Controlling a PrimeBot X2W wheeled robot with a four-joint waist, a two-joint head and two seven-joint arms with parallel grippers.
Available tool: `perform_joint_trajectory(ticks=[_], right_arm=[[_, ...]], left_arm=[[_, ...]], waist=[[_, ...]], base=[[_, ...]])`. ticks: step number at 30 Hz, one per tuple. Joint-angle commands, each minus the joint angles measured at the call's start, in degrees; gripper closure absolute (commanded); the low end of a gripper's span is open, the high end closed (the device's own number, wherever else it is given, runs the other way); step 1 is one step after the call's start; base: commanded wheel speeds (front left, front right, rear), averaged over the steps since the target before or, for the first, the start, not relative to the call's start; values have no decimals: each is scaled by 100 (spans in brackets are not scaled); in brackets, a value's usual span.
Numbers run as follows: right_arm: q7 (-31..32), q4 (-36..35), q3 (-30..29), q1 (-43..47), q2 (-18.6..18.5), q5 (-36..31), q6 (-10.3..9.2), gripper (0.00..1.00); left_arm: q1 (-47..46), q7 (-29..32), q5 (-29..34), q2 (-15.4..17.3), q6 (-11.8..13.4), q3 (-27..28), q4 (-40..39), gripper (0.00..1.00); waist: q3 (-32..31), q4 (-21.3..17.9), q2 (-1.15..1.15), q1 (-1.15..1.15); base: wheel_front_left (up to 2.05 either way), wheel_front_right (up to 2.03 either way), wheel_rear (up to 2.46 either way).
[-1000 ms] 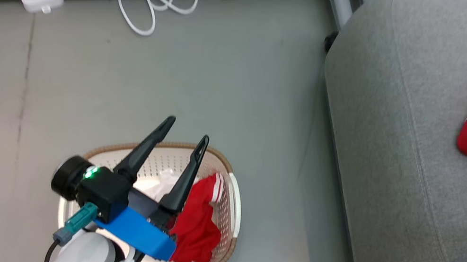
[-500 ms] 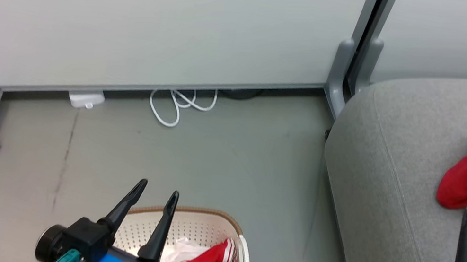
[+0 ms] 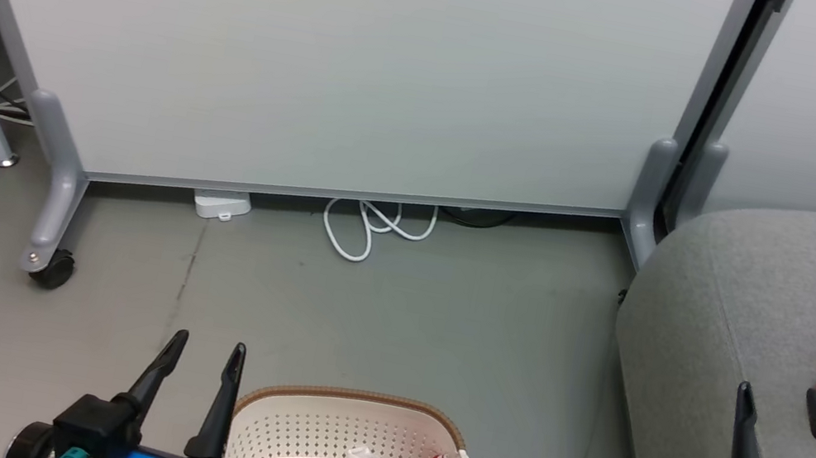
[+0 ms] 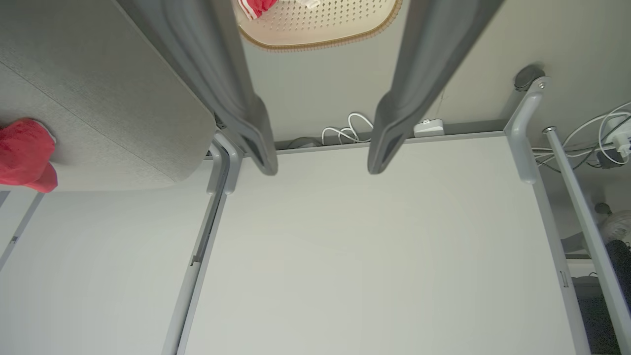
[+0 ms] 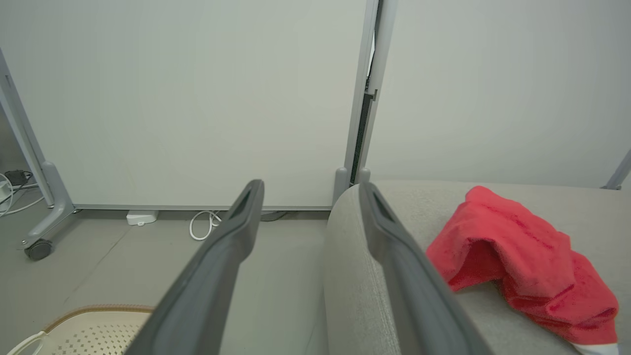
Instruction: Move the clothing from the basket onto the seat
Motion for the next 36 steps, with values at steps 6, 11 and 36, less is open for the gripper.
perform_joint_trajectory(ticks=[6,11,36], right_arm=[[11,-214,238,255,109,112,1,0],[-49,-213,441,298,168,182,1,0],[-271,130,615,219,235,278,1,0]], left_arm=[[-115,-16,90,17,-5,315,131,0],[-199,-16,85,21,-5,522,312,0],[-171,-16,72,-33,-5,634,610,0]], waist=[[-55,225,0,1],[-77,351,0,1],[-33,513,0,1]], base=[[0,0,0],[0,0,0],[0,0,0]])
